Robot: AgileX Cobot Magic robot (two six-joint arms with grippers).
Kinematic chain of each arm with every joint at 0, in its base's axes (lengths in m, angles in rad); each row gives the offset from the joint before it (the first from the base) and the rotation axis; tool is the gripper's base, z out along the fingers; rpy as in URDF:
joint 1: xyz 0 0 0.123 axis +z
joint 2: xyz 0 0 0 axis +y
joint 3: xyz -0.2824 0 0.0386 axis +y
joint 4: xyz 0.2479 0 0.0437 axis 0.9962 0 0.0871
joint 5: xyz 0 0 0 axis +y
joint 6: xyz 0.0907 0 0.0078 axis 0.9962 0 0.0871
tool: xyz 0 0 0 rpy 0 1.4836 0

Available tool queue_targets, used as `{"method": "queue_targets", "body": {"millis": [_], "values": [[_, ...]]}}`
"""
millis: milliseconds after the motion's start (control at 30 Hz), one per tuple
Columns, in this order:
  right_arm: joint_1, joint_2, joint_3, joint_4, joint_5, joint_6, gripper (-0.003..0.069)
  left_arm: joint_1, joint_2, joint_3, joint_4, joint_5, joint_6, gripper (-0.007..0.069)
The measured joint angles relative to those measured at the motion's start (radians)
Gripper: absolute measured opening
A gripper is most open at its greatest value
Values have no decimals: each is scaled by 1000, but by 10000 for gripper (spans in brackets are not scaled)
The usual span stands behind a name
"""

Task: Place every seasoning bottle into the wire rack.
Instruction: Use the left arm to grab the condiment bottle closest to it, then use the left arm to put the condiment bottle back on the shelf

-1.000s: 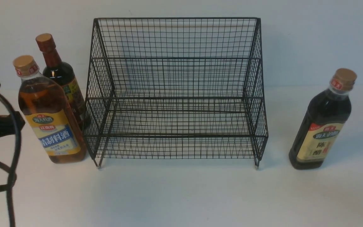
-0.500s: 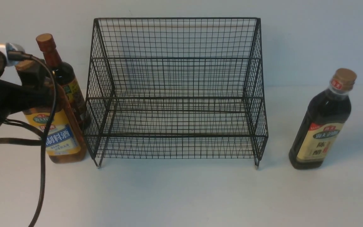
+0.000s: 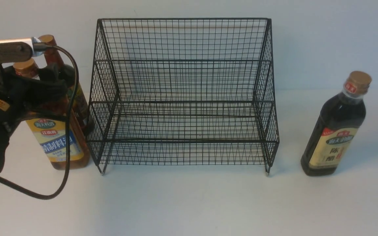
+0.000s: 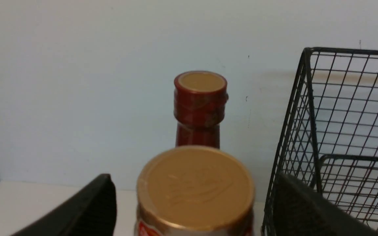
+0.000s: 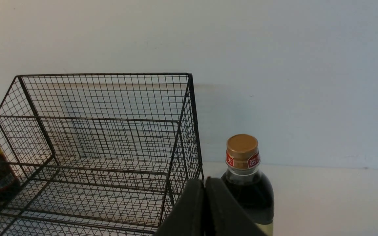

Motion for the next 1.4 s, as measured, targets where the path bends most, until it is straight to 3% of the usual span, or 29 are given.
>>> {"method": "queue_targets", "body": {"millis": [67, 167, 367, 667, 867, 1100, 1400], "values": [[0, 0, 0, 0, 1, -1, -17, 0, 7, -1, -3, -5, 0, 524], [0, 0, 0, 0, 4, -1, -17, 0, 7, -2, -2, -19, 0, 300], [0, 0, 0, 0, 5, -3, -17, 0, -2, -2, 41, -8, -13, 310], [0, 0, 0, 19, 27, -3, -17, 0, -245, 19, 116, 252, -16, 310], [0, 0, 0, 19, 33, -3, -17, 0, -373, 19, 121, 275, -17, 310], [0, 0, 0, 24, 54, -3, -17, -3, -456, -60, 161, 375, -105, 310], [0, 0, 0, 42, 55, -3, -17, -154, -375, -229, 277, 397, -258, 310]]}}
